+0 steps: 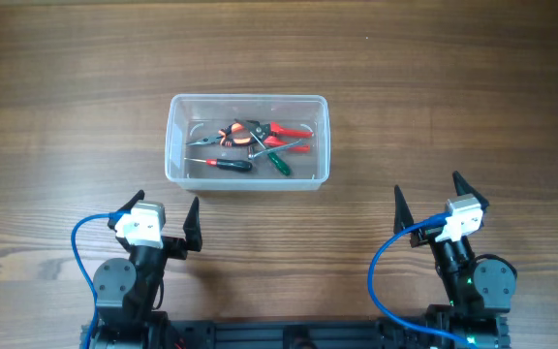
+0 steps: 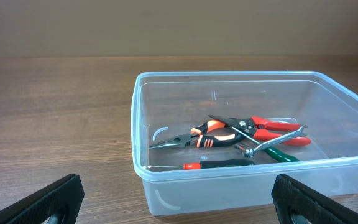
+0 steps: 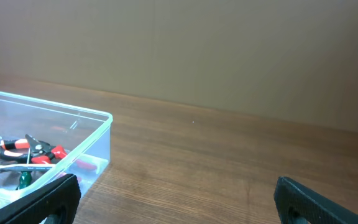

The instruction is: Pack container

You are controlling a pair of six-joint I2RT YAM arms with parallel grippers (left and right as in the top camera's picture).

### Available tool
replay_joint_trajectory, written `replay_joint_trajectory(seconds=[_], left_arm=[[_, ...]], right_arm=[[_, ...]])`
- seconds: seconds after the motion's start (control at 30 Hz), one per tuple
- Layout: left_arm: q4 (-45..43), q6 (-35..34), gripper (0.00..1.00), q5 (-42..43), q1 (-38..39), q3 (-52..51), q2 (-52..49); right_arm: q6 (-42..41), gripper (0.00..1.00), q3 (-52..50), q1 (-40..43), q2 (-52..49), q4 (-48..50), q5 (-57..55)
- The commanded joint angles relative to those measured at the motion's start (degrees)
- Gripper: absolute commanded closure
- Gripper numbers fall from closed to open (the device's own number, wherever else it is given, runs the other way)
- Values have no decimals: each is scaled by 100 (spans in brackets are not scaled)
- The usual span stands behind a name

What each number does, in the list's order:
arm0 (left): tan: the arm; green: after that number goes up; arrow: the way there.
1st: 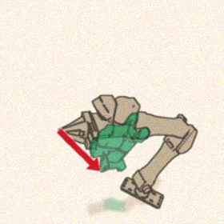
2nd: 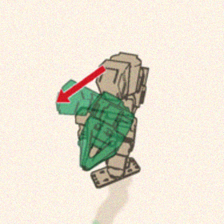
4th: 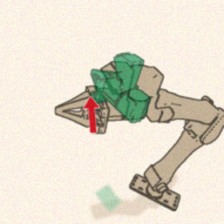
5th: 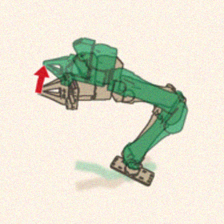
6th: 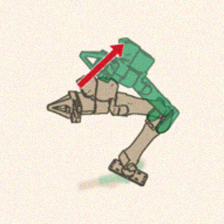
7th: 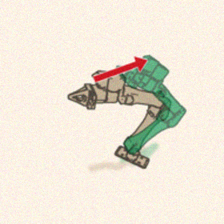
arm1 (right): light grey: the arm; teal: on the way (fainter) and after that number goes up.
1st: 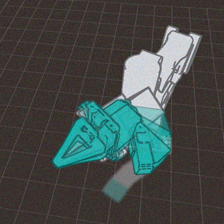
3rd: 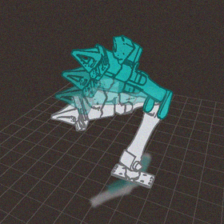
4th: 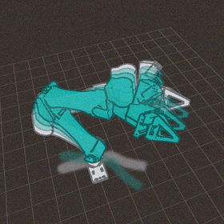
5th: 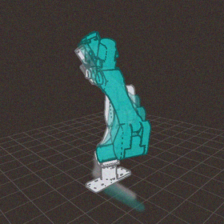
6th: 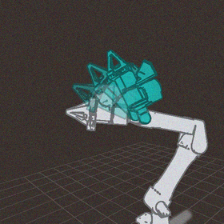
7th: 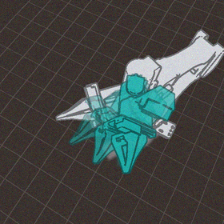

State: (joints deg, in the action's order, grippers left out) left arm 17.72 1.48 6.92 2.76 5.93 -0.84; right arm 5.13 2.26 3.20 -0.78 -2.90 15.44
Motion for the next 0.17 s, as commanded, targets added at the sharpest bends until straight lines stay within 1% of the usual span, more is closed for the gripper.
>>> replay_joint_trajectory(seconds=[0.0, 0.13], left_arm=[[-37, 111, 0, 52, 46, -52, 46], [-37, 111, 0, 52, 46, -52, 46]], right_arm=[[-101, 0, -17, 20, 63, 28, 94], [-101, 0, -17, 20, 63, 28, 92]])
